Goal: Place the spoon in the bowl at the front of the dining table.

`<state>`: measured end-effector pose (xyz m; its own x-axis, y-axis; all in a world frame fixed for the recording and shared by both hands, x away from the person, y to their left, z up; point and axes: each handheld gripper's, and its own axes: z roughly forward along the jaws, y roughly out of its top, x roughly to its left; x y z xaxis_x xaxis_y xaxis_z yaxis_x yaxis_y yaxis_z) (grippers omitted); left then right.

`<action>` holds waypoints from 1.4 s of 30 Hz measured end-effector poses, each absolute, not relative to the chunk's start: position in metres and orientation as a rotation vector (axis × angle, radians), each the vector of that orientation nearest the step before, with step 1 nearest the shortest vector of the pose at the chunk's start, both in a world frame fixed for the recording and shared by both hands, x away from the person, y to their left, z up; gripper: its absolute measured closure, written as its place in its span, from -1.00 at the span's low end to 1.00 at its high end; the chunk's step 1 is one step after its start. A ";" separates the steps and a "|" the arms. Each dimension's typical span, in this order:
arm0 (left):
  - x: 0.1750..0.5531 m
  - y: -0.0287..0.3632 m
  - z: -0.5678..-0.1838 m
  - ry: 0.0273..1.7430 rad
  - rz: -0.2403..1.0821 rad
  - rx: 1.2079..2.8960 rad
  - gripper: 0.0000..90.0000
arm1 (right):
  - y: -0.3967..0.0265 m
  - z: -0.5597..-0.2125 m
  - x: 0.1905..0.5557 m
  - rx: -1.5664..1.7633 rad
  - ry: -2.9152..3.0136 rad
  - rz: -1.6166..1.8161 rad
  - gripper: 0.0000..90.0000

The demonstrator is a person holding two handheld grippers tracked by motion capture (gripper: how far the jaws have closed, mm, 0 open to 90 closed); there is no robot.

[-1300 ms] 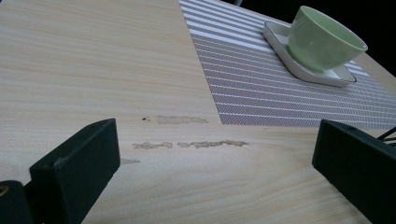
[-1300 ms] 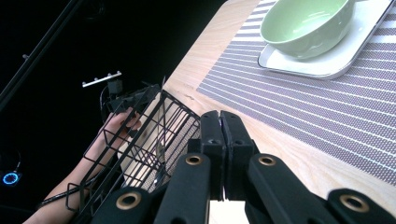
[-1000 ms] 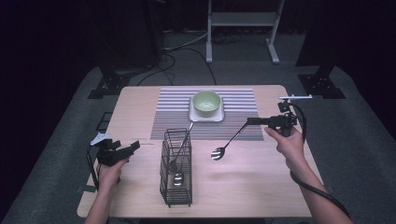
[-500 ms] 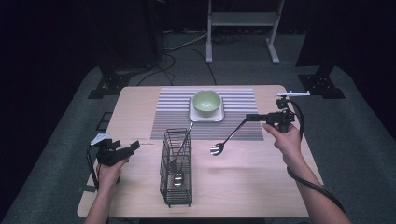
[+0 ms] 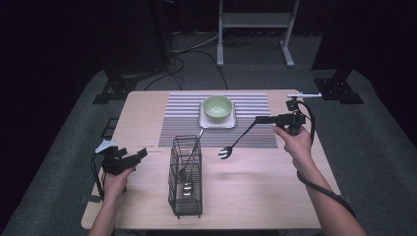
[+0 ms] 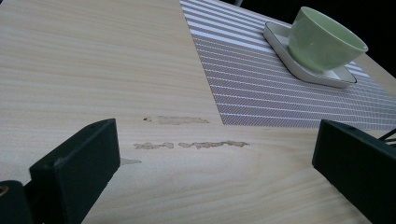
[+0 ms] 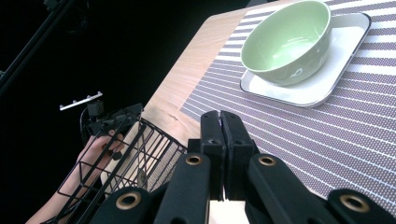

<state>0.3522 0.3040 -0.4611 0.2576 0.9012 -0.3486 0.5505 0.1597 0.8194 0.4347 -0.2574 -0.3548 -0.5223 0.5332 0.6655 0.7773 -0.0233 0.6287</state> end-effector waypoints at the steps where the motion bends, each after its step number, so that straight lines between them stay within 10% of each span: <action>1: 0.352 0.304 -0.461 1.415 0.434 1.512 -1.00 | -0.257 -0.354 0.436 -1.396 -2.023 -1.567 0.97; 42: 0.352 0.305 -0.461 1.413 0.435 1.508 -1.00 | -0.250 -0.346 0.469 -1.491 -2.005 -1.584 0.97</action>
